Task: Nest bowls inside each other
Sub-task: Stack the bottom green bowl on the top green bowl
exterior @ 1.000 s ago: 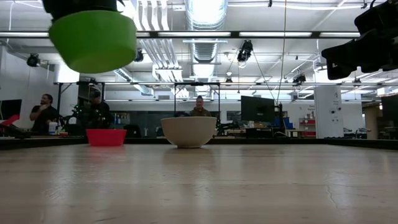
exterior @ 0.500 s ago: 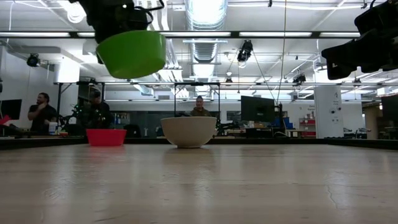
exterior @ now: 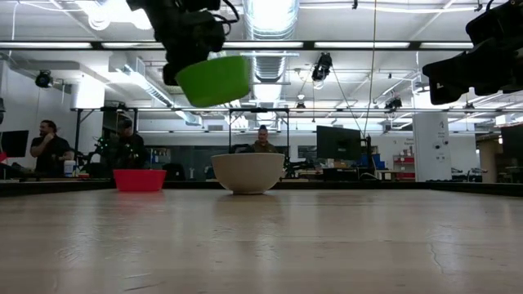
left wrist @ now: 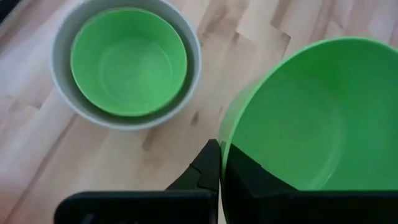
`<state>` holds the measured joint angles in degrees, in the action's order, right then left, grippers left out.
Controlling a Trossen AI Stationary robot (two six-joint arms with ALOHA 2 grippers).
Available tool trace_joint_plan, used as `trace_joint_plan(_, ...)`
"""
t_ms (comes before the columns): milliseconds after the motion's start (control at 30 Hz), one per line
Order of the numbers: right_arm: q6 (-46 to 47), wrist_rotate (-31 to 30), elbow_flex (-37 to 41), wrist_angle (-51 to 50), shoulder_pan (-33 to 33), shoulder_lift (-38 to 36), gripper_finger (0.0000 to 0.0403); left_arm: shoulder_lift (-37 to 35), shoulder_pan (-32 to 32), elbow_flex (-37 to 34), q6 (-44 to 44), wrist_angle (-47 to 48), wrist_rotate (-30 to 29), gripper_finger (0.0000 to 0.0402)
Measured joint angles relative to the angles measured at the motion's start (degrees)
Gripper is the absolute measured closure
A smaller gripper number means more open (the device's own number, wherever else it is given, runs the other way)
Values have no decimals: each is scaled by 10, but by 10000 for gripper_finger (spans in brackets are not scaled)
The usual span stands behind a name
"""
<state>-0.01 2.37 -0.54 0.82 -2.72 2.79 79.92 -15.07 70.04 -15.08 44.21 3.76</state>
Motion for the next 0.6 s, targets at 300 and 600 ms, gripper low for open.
trace_joint_plan(300, 0, 0, 0, 0, 0, 0, 394, 78, -40, 69, -26, 0, -2, 394)
trace_joint_plan(600, 0, 0, 0, 0, 0, 0, 394, 115, -74, 92, -55, 1, -2, 395)
